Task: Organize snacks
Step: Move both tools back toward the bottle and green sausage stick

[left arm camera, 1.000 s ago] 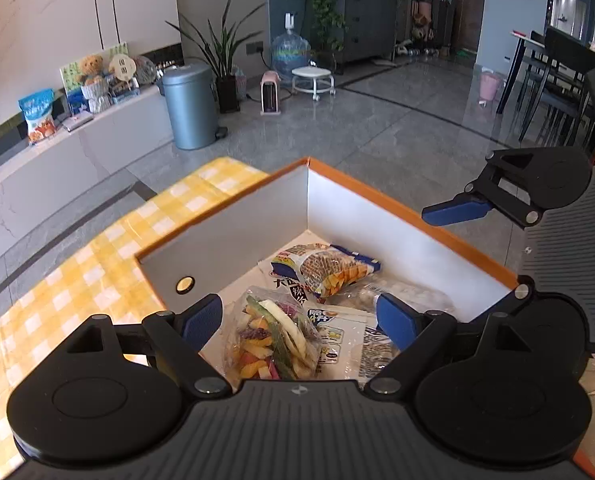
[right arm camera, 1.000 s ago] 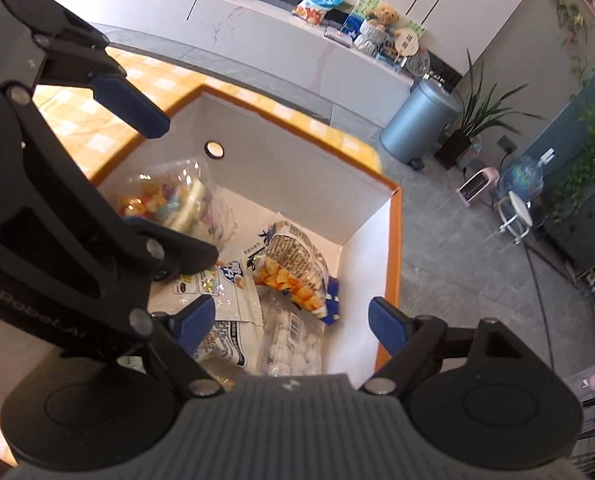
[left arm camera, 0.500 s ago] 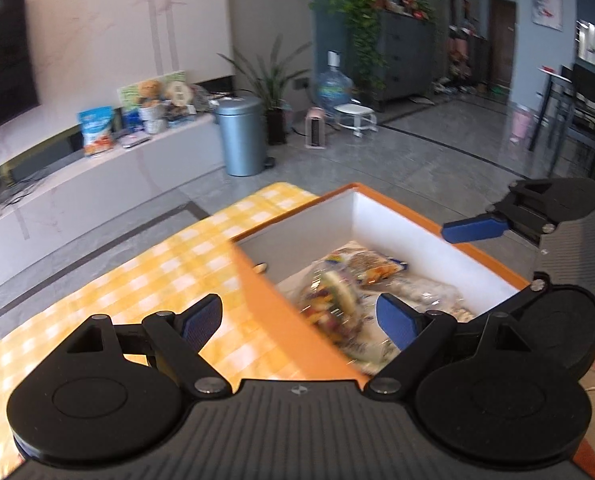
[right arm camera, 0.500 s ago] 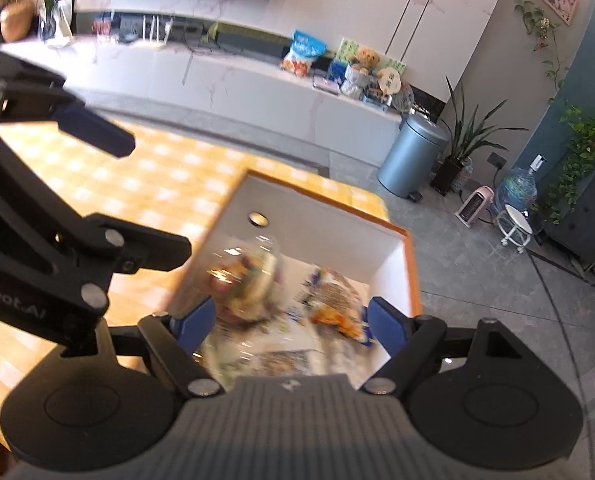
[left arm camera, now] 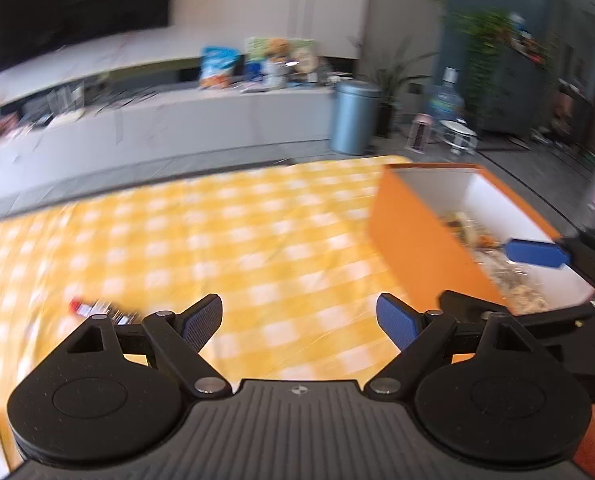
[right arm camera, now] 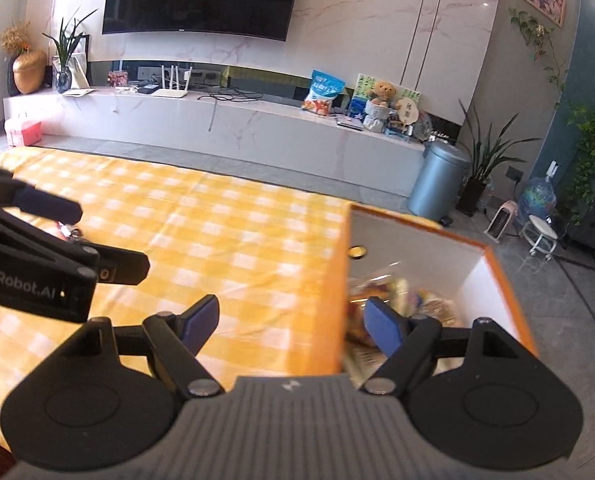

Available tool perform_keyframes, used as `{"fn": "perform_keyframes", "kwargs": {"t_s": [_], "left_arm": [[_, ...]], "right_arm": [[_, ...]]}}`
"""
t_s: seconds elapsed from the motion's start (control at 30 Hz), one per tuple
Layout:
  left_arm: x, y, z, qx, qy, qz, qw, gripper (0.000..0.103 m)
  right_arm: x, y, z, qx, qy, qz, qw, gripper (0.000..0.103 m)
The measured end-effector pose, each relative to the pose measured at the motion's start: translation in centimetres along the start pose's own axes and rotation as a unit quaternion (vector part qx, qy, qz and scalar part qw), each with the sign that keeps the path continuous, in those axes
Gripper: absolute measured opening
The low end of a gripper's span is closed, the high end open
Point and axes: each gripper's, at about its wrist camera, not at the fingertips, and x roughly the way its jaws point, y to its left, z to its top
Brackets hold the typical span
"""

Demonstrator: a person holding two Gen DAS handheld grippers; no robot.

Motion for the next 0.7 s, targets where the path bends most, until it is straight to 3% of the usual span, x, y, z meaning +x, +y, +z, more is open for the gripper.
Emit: {"fn": "perform_keyframes", "kwargs": {"t_s": [0.13, 0.37, 0.43, 0.7], "left_arm": [[0.3, 2.7, -2.1, -0.027, 0.012, 0.043, 0.9986, 0.102], [0.9, 7.6, -5.3, -0.1, 0.03, 0.079, 0.9913, 0.1], [0.9, 9.2, -6.0, -0.134, 0.033, 0.085, 0.9867, 0.093], [1.5, 13.9, -7.7, -0.258, 0.033, 0.109, 0.9593, 0.092]], "right_arm": [[0.6, 2.9, -1.1, 0.003, -0.001, -0.002, 1.0, 0.076], [3.7, 6.1, -3.5, 0.029, 0.04, 0.023, 0.999, 0.073], [4.7, 6.7, -3.9, 0.035, 0.054, 0.031, 0.997, 0.072], [7.8, 9.1, -3.8, 0.028, 0.074, 0.054, 0.995, 0.072]]}}
